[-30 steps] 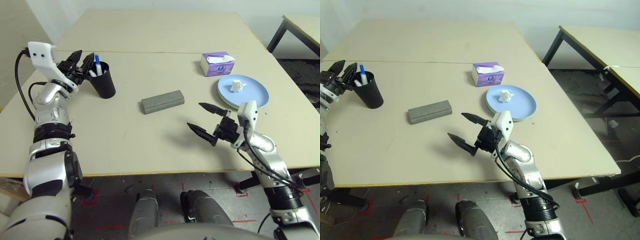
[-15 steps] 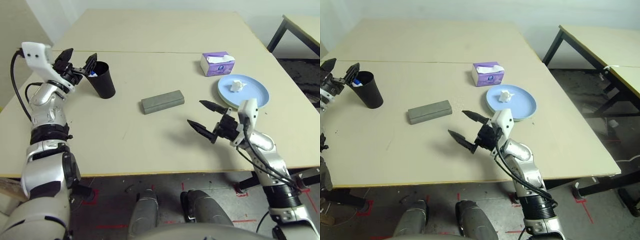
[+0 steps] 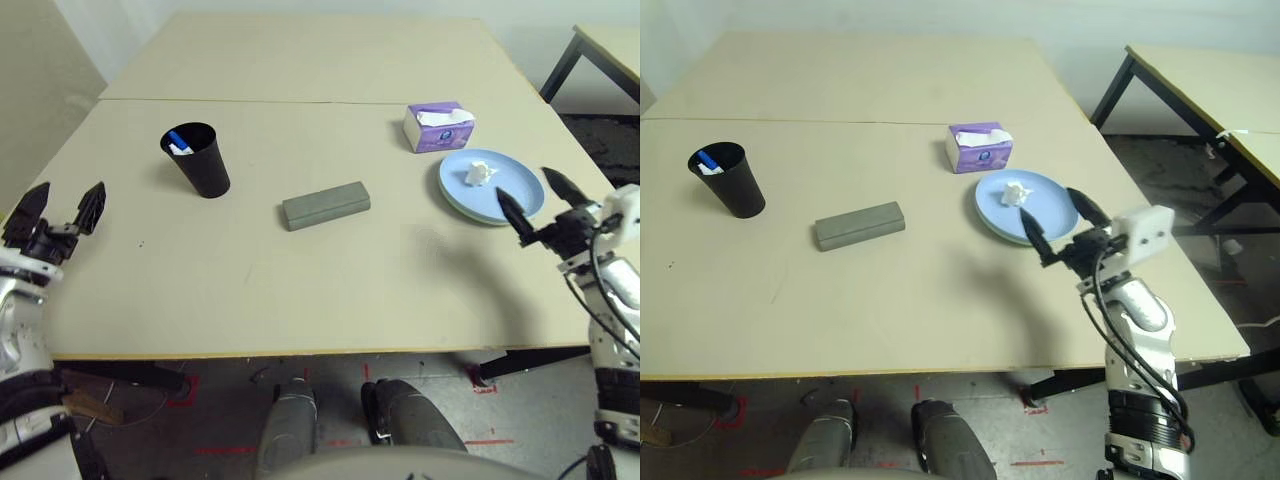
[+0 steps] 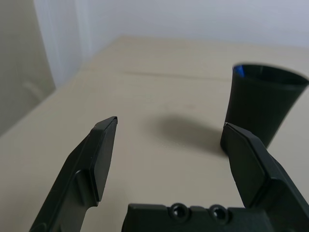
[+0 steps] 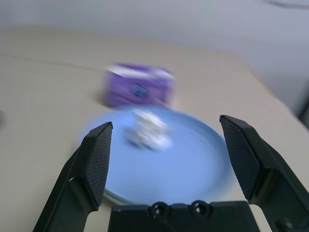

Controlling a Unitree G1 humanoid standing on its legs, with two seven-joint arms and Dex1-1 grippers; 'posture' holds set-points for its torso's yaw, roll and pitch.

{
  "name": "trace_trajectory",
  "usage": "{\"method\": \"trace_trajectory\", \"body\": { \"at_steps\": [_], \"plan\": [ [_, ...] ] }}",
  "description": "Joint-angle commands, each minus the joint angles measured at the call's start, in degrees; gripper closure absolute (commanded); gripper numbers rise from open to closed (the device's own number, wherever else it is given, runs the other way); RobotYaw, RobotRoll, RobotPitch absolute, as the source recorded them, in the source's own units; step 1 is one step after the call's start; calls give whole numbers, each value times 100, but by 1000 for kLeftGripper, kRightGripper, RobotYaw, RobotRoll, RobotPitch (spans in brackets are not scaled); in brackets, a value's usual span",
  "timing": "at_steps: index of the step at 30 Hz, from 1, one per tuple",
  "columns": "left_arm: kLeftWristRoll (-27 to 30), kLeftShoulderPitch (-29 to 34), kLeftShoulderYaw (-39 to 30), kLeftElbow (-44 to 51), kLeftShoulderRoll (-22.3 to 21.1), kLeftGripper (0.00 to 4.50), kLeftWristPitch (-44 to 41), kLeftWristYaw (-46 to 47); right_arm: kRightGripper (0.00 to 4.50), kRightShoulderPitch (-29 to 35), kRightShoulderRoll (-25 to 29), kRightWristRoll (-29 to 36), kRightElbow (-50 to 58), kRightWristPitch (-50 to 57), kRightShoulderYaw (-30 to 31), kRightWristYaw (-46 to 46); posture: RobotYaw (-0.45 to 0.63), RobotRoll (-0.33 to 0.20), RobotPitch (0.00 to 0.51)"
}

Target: Organize and tidy the items on the table.

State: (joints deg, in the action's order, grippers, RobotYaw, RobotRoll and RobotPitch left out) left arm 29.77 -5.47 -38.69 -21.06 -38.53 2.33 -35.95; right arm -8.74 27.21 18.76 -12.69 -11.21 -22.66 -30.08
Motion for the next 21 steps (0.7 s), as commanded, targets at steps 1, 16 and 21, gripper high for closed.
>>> {"method": "trace_trajectory", "body": {
  "at_steps": [1, 16, 21],
  "plan": [
    [-88, 218, 109, 149, 143, 31, -58, 83, 0, 89, -39, -192, -323, -27, -176, 495, -19, 0, 152],
    [-20, 567, -41, 430, -49, 31, -206, 134, 0, 498, -556, -99, 202, -34, 172, 526, 19, 0, 177],
    [-7, 524, 20, 770, -8, 31, -366, 296, 0, 636, -549, -67, 362, 10, 79, 620, 22, 0, 183]
  ]
}}
